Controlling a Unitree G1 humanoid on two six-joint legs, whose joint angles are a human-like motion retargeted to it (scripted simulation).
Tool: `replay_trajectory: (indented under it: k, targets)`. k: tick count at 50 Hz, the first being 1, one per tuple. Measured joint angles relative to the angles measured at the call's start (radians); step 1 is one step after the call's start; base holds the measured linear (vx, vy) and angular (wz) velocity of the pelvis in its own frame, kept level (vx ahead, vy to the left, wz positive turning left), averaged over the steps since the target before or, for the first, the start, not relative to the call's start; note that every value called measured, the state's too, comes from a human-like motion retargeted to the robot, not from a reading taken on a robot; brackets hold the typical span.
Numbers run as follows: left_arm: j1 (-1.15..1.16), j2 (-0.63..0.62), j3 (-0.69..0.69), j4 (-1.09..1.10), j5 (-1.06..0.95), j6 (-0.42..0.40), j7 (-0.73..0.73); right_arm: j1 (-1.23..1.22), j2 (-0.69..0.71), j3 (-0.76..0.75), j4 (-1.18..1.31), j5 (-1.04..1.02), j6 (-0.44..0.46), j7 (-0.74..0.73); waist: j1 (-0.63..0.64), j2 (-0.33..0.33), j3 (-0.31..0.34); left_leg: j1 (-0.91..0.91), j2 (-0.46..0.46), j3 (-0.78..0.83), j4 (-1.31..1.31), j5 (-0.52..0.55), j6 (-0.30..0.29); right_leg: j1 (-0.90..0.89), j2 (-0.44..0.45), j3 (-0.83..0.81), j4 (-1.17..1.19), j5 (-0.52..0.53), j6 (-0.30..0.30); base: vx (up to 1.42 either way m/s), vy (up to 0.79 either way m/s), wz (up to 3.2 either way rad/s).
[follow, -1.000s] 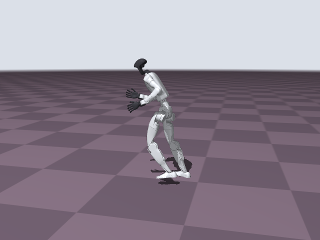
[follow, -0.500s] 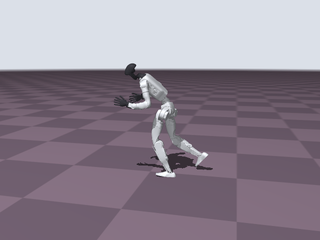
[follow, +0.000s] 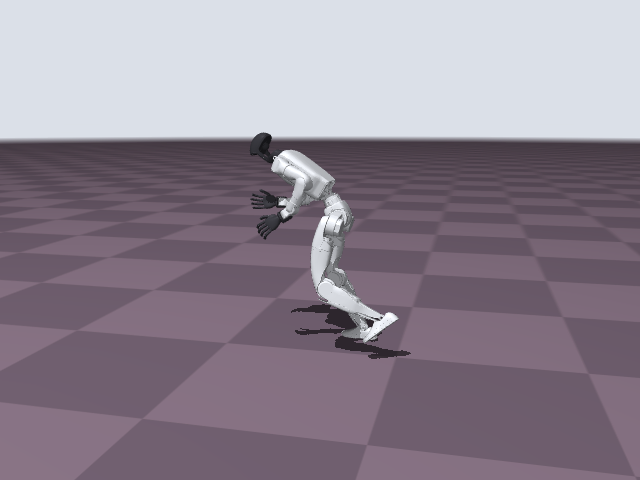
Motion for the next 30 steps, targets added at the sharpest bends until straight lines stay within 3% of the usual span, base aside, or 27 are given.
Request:
replay_trajectory:
  k: [3,6,10,12,14,16,20,23,26,28,30]
  targets:
    - [0.366,0.118,0.115,-0.069,-0.131,-0.041,-0.139,-0.194,0.17,-0.07,-0.107,0.002,-0.031,-0.061,0.142,-0.08,0.0,-0.126,-0.036,0.09,-0.088,-0.004,0.008,0.092,0.001,0.072,-0.087,0.119,0.045,1.19,-0.14,-1.33]
    - [0.584,0.211,0.205,-0.121,-0.289,-0.066,-0.231,-0.307,0.268,-0.068,-0.147,0.029,-0.064,-0.138,0.253,-0.142,0.0,-0.199,-0.078,0.179,-0.391,0.018,0.008,0.245,-0.023,0.108,-0.28,0.299,0.109,1.27,-0.03,-0.71]
    - [0.649,0.277,0.231,-0.17,-0.406,-0.077,-0.207,-0.33,0.33,-0.031,-0.17,0.046,-0.049,-0.158,0.373,-0.178,0.0,-0.157,-0.137,0.251,-1.047,0.09,-0.05,0.487,-0.025,0.154,-0.55,0.519,0.168,1.32,0.09,-0.6]
    - [0.592,0.258,0.187,-0.161,-0.347,-0.09,-0.235,-0.279,0.359,0.006,-0.193,0.039,-0.055,-0.095,0.456,-0.189,0.0,-0.184,-0.087,0.286,-1.124,0.043,-0.102,0.559,-0.017,0.218,-0.531,0.532,0.228,1.46,0.13,-1.34]
    - [0.476,0.192,0.13,-0.113,-0.298,-0.083,-0.251,-0.212,0.385,0.068,-0.179,0.036,-0.031,-0.018,0.498,-0.193,0.0,-0.187,-0.048,0.271,-1.138,0.147,-0.114,0.644,-0.001,0.304,-0.523,0.528,0.216,1.46,0.2,-1.17]
    - [0.318,0.09,0.076,-0.033,-0.215,-0.062,-0.283,-0.13,0.411,0.139,-0.132,0.048,-0.017,0.062,0.499,-0.225,0.0,-0.275,0.007,0.262,-0.851,0.19,-0.08,0.656,-0.011,0.328,-0.381,0.476,0.212,1.43,0.22,-0.36]
    - [-0.203,-0.005,-0.077,0.096,-0.052,-0.006,-0.102,0.115,0.38,0.231,0.04,-0.082,0.025,0.057,0.415,-0.282,0.0,-0.356,0.0,0.226,-0.413,0.005,-0.036,0.477,-0.071,0.272,0.123,0.295,0.121,1.22,0.21,0.81]
    - [-0.708,-0.021,-0.125,0.1,0.092,0.024,-0.038,0.398,0.197,0.14,-0.003,-0.051,0.032,0.15,0.341,-0.239,0.0,-0.255,-0.051,0.193,-0.47,-0.008,-0.059,0.274,-0.023,0.289,0.361,0.196,0.069,0.98,0.07,1.13]
    - [-1.135,0.049,-0.137,0.083,0.193,0.072,0.058,0.587,-0.045,0.047,-0.081,0.022,0.054,0.277,0.19,-0.166,0.0,-0.042,-0.084,0.098,-0.768,0.086,-0.077,0.142,0.082,0.261,0.28,0.169,0.03,0.89,-0.07,1.0]
    - [-1.355,0.133,-0.184,0.069,0.182,0.09,0.141,0.67,-0.185,0.011,-0.101,0.072,0.07,0.316,0.097,-0.119,0.0,0.065,-0.06,0.047,-0.889,0.14,-0.093,0.07,0.123,0.204,0.135,0.189,0.045,0.99,-0.16,0.62]
    - [-1.514,0.196,-0.243,0.051,0.142,0.1,0.198,0.736,-0.289,-0.038,-0.103,0.071,0.093,0.333,0.013,-0.095,0.0,0.102,-0.042,0.036,-0.853,0.138,-0.136,-0.018,0.105,0.144,0.006,0.209,0.1,1.07,-0.19,0.69]
